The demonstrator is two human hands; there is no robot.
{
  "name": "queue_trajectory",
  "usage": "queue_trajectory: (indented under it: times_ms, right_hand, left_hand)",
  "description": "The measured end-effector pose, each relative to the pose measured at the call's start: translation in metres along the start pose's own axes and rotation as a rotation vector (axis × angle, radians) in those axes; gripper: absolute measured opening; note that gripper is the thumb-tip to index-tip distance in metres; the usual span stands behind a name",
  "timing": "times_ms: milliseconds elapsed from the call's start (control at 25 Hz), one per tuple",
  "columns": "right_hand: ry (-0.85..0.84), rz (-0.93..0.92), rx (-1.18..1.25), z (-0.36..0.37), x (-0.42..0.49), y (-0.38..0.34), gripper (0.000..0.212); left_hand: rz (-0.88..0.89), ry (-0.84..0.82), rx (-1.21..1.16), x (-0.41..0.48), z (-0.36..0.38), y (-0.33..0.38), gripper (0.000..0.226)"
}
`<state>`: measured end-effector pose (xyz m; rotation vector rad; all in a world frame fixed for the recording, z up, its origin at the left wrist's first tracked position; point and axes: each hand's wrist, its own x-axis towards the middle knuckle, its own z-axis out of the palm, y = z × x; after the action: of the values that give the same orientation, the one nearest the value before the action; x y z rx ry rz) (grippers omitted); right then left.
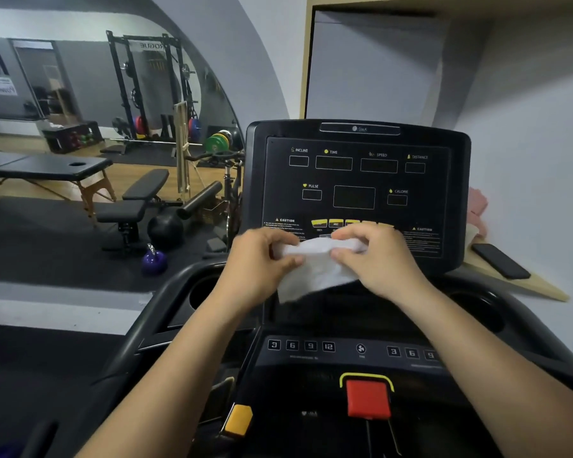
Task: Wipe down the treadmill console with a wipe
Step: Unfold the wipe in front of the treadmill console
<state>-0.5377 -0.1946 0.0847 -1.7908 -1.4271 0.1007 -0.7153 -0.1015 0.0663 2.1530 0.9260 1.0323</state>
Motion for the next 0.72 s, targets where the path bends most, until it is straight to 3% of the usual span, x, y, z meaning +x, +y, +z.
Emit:
queue_trajectory:
  times_ms: [120,240,320,560,720]
  right_hand:
    - [0.032,-0.034,-0.030,-0.006,0.019,0.014,0.003]
    - [-0.034,0.090,0.326,-0.007,0.038,0.029,0.007]
    - [-0.053,0.171,0.553,-0.003,0.049,0.036,0.006]
    - [-0.057,0.186,0.707,0.000,0.092,0.060,0.004]
    - [-0.065,0.061,0.631,0.005,0.107,0.070,0.007]
  left_hand:
    - [0.034,0.071,0.042,0.022,0.005,0.003,0.004]
    - [-0.151,0.013,-0.305,0.037,0.016,0.006,0.020]
    - [-0.252,0.043,-0.391,0.048,0.027,0.010,0.022]
    - [-0.368,0.108,-0.767,0.070,0.044,0.014,0.004]
    - [-0.413,-0.012,-0.603,0.071,0.045,0.011,0.010]
